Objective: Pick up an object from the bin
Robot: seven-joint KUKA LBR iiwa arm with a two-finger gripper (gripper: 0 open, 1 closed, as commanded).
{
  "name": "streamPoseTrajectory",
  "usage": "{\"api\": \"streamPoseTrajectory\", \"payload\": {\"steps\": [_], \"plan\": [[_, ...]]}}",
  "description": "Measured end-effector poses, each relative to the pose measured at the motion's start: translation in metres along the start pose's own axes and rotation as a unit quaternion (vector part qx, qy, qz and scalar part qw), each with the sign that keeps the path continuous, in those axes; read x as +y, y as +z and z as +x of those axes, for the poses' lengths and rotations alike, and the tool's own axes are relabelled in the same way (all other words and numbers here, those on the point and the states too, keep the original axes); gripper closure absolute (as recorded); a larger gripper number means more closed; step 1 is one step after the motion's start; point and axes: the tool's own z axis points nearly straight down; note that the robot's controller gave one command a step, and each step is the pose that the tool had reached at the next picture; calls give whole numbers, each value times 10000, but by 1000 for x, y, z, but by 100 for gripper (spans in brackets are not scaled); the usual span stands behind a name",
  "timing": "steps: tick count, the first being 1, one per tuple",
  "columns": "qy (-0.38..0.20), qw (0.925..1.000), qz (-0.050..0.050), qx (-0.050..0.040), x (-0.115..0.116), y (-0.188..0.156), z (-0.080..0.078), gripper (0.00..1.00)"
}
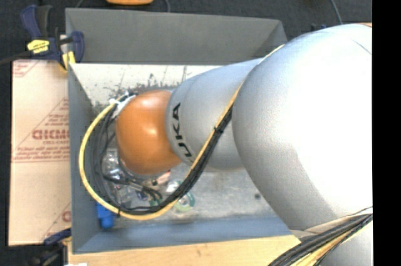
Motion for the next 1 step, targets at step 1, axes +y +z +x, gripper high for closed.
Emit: {"api": "streamPoseTrajectory", "payload": {"steps": [1], "plan": [[22,10000,17,55,-2,5,4,0]]}}
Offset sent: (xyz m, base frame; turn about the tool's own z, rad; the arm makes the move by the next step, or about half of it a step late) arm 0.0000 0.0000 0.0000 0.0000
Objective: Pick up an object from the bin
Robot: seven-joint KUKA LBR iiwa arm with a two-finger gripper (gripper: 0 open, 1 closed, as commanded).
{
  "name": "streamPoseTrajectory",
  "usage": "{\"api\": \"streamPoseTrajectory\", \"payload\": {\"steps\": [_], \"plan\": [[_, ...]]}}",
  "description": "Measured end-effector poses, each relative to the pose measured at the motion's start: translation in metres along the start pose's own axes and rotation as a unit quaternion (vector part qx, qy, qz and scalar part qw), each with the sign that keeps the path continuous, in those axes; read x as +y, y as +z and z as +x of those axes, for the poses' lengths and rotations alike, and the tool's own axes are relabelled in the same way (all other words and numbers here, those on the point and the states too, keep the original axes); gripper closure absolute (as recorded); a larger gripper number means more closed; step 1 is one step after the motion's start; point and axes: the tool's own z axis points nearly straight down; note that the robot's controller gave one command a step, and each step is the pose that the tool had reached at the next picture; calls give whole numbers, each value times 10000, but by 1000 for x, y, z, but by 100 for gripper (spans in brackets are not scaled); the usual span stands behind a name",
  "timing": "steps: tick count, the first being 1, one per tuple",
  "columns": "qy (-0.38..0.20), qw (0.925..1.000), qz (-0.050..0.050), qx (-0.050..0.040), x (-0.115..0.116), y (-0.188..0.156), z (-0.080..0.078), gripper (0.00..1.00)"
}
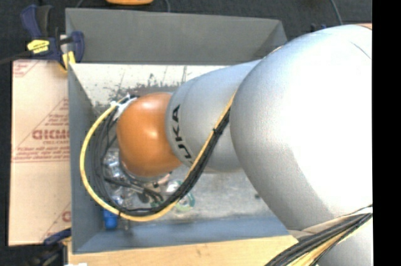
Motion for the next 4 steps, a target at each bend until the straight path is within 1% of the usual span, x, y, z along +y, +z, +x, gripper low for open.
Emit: {"api": "streamPoseTrajectory", "payload": {"steps": [1,2,3,4], "plan": [[15,10000,-3,-46,0,-5,-4,100],[22,10000,4,16,0,0,0,0],[-969,9953,14,-3,3,-86,18,0],[-2138,9769,0,-47,1,9,-18,0]]}}
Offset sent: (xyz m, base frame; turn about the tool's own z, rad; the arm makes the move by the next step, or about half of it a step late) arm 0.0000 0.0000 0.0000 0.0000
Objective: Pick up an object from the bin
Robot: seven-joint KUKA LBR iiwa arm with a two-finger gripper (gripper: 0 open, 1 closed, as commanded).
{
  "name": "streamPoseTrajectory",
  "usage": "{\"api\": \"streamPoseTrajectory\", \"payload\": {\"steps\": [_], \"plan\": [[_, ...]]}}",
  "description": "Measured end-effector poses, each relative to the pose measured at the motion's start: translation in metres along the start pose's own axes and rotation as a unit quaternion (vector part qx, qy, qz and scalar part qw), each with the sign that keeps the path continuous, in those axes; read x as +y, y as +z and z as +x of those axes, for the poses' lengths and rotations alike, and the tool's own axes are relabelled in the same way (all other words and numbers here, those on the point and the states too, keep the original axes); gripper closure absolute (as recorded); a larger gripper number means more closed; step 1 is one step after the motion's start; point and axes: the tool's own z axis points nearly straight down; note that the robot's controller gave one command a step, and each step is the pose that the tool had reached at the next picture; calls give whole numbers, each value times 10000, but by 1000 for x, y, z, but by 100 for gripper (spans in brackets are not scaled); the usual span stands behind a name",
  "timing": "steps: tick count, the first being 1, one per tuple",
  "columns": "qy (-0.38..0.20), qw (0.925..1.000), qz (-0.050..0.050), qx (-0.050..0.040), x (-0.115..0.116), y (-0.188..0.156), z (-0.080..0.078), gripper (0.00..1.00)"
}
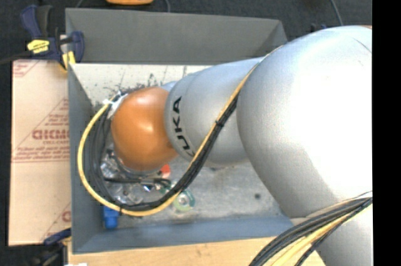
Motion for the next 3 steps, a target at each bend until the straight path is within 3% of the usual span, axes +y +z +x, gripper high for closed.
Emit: {"api": "streamPoseTrajectory", "payload": {"steps": [1,2,3], "plan": [[-116,9999,29,-72,18,-3,22,0],[-92,9999,12,-42,19,-1,23,100],[311,9995,-17,50,-17,2,0,100]]}}
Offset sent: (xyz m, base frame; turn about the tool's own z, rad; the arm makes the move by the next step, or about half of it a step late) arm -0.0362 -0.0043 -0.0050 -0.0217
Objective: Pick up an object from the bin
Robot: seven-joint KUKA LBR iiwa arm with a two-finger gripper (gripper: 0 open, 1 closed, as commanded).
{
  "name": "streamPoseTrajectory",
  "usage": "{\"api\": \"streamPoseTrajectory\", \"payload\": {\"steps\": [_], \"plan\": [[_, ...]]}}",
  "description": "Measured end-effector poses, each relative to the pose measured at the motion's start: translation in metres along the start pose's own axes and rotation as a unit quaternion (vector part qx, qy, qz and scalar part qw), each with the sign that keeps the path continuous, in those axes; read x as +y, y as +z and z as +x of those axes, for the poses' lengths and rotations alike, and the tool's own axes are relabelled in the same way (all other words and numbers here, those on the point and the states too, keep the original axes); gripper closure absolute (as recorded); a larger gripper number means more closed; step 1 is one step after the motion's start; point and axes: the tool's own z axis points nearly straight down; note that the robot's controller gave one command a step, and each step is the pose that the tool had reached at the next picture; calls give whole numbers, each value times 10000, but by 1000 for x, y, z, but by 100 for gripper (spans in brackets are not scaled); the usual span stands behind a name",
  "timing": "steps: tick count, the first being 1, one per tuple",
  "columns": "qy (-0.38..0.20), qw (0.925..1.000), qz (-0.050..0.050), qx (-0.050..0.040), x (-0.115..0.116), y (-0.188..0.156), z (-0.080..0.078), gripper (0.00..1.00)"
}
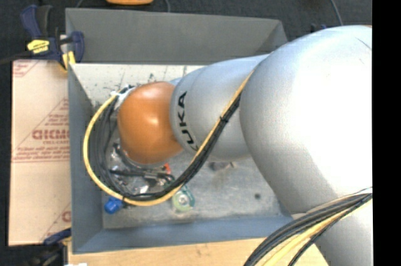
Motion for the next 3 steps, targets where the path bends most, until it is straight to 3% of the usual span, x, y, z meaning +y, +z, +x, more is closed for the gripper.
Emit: {"api": "streamPoseTrajectory", "payload": {"steps": [1,2,3], "plan": [[-26,10000,22,-5,7,-57,7,100],[-934,9956,-1,-1,-18,-29,1,100],[-1069,9943,24,-13,9,-111,14,100]]}}
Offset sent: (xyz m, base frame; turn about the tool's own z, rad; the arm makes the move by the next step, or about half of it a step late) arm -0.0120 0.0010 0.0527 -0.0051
